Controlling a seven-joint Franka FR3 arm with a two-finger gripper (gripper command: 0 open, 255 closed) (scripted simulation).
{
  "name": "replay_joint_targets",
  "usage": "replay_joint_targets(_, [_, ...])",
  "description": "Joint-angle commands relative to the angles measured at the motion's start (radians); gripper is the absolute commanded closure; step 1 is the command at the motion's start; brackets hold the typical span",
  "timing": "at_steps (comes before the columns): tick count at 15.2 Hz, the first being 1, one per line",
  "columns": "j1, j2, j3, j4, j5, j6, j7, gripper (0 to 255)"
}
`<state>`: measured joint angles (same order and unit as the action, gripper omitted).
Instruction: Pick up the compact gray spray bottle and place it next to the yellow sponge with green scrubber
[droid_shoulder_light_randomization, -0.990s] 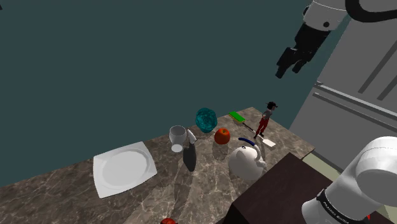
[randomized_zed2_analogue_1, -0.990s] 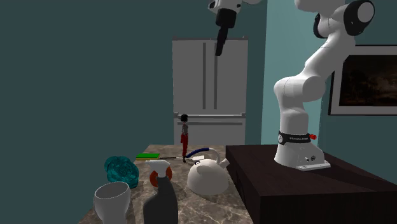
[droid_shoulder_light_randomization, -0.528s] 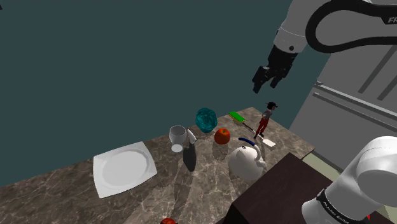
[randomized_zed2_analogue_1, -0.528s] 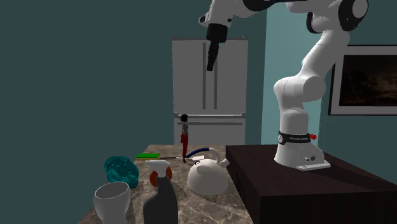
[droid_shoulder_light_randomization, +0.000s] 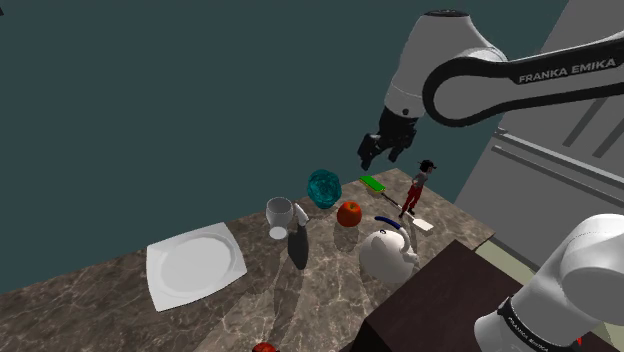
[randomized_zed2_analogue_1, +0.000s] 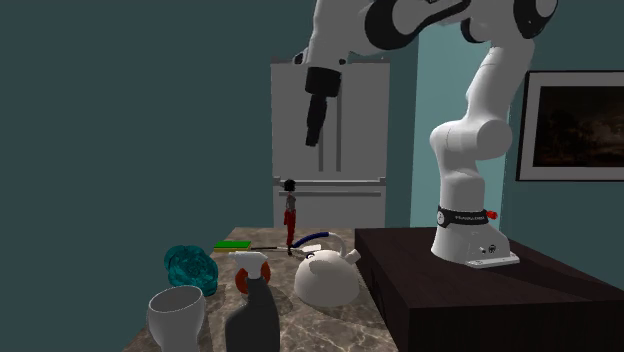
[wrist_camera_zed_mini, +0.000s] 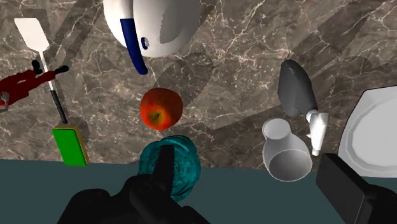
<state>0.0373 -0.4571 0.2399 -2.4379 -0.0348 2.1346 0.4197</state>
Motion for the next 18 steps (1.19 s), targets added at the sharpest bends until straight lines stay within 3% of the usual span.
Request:
replay_joint_targets(1, [-0.002, 0.066, 0.022, -0.002, -0.004, 0.065, 0.033, 0])
replay_joint_targets(8, [-0.011, 0.319, 0.098, 0.063, -0.069, 0.232, 0.173, 0])
replay_joint_targets(13, [-0.002, 0.518, 0.126, 0.151, -0.167, 0.318, 0.297, 0])
replay_joint_targets(18, [0.042, 0.719, 0.114, 0.271, -0.275, 0.371, 0.416, 0])
